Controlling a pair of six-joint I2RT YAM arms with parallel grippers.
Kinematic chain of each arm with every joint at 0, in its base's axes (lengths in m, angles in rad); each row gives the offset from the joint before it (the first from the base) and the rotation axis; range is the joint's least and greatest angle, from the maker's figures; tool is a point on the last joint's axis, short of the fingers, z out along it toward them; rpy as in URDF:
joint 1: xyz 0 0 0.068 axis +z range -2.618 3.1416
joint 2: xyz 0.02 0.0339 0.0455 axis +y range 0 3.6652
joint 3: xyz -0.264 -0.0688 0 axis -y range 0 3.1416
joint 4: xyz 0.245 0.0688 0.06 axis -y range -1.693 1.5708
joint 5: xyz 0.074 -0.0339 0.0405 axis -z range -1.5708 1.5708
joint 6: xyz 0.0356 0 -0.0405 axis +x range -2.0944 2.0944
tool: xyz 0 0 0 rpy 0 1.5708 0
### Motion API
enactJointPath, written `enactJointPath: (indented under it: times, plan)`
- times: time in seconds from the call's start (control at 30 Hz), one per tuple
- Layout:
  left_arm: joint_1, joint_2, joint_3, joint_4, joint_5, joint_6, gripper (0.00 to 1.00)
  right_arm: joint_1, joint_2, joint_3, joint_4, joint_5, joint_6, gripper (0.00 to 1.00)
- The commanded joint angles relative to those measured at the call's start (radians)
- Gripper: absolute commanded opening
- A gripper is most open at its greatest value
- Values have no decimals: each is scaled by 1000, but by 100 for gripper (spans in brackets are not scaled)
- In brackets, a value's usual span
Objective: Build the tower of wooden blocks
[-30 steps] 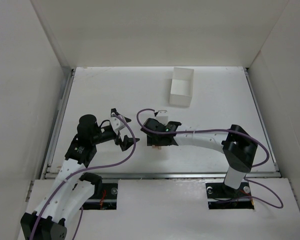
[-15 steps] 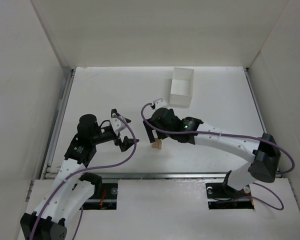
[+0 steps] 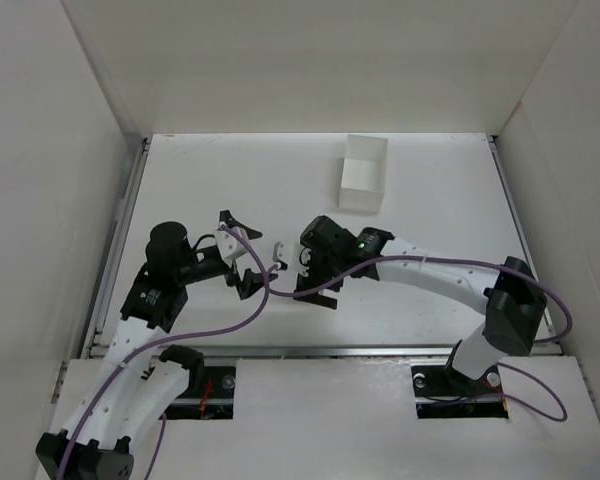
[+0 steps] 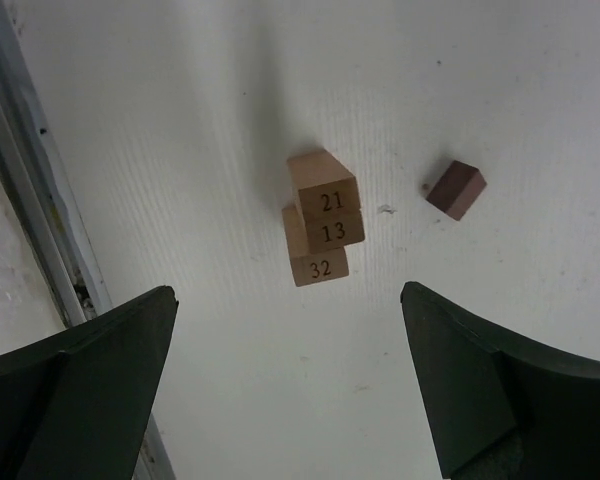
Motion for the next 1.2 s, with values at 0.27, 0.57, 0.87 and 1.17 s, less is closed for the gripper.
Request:
enactJointPath:
  times: [0.27,0.57,0.87,1.17]
  plan:
    - [7,2,55,-24,10,10,100,4,97,64,-40,-85,-272,100]
    - [16,11,46,-24,10,10,100,-5,119,50,21,-64,-290,94]
    - [16,11,69,22,-13,-47,100,-5,108,27,32,-64,-299,88]
    - [16,20,21,-16,-36,9,100,-14,19,-18,118,-64,-281,88]
